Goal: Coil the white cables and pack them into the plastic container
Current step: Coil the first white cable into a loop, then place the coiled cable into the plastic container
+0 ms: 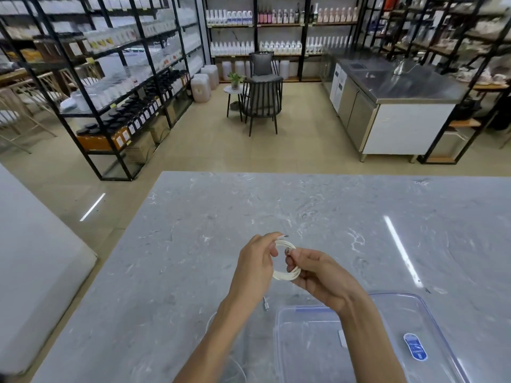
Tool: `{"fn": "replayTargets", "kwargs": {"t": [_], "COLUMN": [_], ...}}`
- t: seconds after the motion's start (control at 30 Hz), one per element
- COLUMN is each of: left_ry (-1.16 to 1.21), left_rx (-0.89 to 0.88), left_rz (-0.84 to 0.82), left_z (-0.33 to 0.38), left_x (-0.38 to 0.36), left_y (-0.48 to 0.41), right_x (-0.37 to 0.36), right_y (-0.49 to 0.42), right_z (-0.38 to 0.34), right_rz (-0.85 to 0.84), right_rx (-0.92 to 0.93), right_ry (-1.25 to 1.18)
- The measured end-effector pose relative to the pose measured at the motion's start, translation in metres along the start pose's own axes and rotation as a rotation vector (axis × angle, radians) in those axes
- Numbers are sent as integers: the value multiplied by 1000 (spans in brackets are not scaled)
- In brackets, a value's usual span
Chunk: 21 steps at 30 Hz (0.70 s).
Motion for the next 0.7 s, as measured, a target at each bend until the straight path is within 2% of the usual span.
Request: {"fn": "replayTargets", "kwargs": {"t": [0.1,0.27,0.37,0.5,0.7], "left_ry": [113,304,406,462,369], "left_rx": [113,266,341,471,685], "left_rz": [-63,-201,-206,-133,-190], "left_z": [-12,-31,-39,-58,-87], "left_x": [-19,-53,-74,-97,-137], "left_y": [3,23,42,66,101], "right_x": [21,64,77,99,138], "right_y": [12,37,50,72,87], "right_z": [3,-2,14,43,72], "right_rz": [88,306,358,403,373], "right_rx": [55,141,118,21,-74], "right_ry": [-61,248,272,408,405]}}
Point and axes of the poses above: each hand's wrist, its own y-axis away from the middle knuckle, its own x-axis out of the back of the hand, z = x × y, the point moved 9 cm from there along -y, towards the middle knuckle, and after that the axes turned 5 degrees about x, right-handed, at the moved point
